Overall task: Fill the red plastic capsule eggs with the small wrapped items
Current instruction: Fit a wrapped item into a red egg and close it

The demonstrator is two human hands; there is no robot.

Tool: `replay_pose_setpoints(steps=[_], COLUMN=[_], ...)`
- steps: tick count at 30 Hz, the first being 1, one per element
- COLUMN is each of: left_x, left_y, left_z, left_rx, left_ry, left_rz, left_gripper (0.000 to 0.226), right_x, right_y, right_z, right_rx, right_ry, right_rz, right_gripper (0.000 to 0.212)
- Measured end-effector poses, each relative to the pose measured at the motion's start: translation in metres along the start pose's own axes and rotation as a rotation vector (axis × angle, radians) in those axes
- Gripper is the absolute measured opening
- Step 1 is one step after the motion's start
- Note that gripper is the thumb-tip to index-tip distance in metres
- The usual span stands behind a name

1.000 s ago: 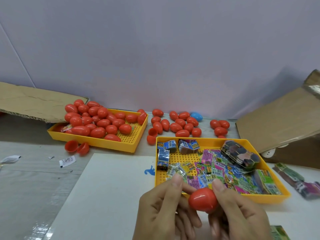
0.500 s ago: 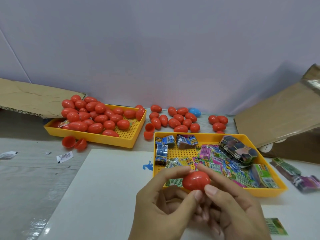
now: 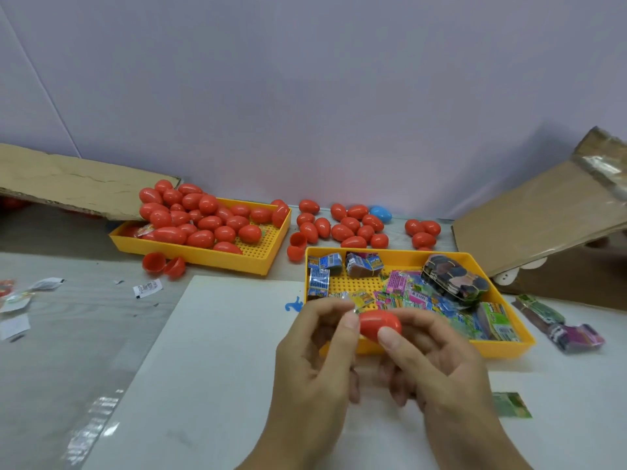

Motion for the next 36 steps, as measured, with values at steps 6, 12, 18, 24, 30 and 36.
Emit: replay_pose_setpoints(steps=[6, 12, 18, 24, 30, 36], left_x=[0.000, 0.002, 0.007, 0.008, 0.013, 0.009], left_y=[-0.006, -0.013, -0.018, -0.025, -0.020, -0.015], left_z=[0.004, -0.002, -0.013, -0.015, -0.014, -0.008], left_rx=[0.037, 0.064, 0.231, 0.322, 0.336, 0.209], left_ry=[-0.002, -0.042, -0.029, -0.011, 0.081, 0.023], left_rz=[0.068, 0.096, 0.234, 0.158, 0.139, 0.125], left_gripper=[0.033, 0.030, 0.008, 0.017, 0.030, 0.013], right_x=[0.001, 0.006, -0.008, 0.000, -0.006, -0.007], right_y=[0.002, 0.004, 0.002, 0.008, 0.011, 0.010], right_z=[-0.005, -0.013, -0.010, -0.015, -0.012, -0.010], right_rx=[-0.027, -0.042, 0.070, -0.034, -0.054, -0.013], right_ry=[0.067, 0.204, 0.057, 0.007, -0.004, 0.053], right_rz=[-0.045, -0.043, -0.012, -0.172, -0.110, -0.015], right_gripper=[0.030, 0.033, 0.014, 0.036, 0.024, 0.016])
Point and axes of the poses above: each hand's wrist, its own z-axis towards the middle knuckle, its own x-axis out of the palm, y = z × x, the point moved 6 cm from there along z, towards the middle knuckle, and after that the axes turned 11 degrees about -y, right-handed, at the moved point
